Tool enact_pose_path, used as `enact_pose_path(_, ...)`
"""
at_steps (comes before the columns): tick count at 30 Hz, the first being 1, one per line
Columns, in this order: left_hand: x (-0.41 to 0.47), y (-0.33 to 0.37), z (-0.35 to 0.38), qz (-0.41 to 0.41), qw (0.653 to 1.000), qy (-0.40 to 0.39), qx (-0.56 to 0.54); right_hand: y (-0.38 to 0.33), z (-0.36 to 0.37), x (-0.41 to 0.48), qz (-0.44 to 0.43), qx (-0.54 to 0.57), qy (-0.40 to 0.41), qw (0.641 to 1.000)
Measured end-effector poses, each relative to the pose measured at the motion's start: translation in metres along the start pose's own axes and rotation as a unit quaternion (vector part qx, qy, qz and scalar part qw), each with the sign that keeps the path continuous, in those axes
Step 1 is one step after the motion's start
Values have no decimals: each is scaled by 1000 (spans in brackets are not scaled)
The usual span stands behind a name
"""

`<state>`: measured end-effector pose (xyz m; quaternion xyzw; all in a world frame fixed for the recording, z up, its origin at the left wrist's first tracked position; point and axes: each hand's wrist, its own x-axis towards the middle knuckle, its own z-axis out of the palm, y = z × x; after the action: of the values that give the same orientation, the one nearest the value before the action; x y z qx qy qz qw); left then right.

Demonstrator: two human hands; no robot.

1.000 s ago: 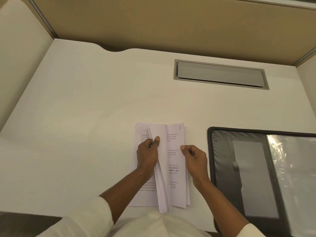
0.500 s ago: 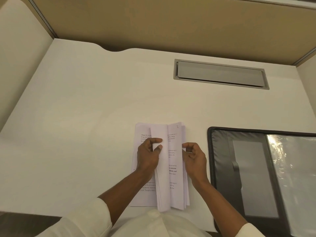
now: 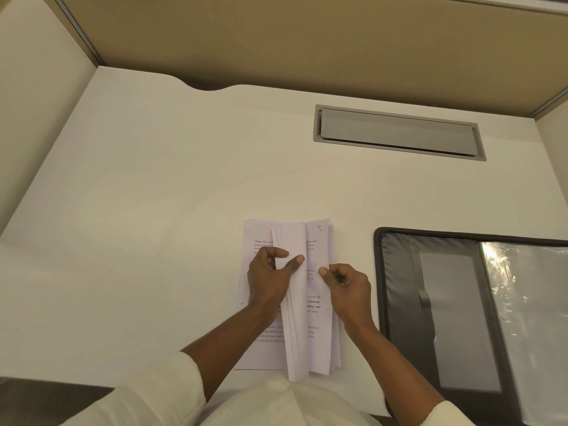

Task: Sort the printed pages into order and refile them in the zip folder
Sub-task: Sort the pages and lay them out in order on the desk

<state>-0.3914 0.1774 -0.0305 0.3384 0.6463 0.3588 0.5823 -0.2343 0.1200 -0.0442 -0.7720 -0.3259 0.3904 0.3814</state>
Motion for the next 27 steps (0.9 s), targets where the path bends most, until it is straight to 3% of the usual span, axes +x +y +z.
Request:
enact_pose_path(4,2,0,-1,-17,1000,18,1,-2,0,0,-12,-5,12,1000)
enact_pose_path(13,-3,6,0,-6,999,-32,-24,1,-1,-3,-25,8,-23,999)
enact_pose_path(18,-11,9,2,29,996,-71,40,-9,2,-11,-33,11,-29,999)
enact_pose_path(27,-8,1,1,3,998,-47,36,-17,4,-13,-8,11,-30,999)
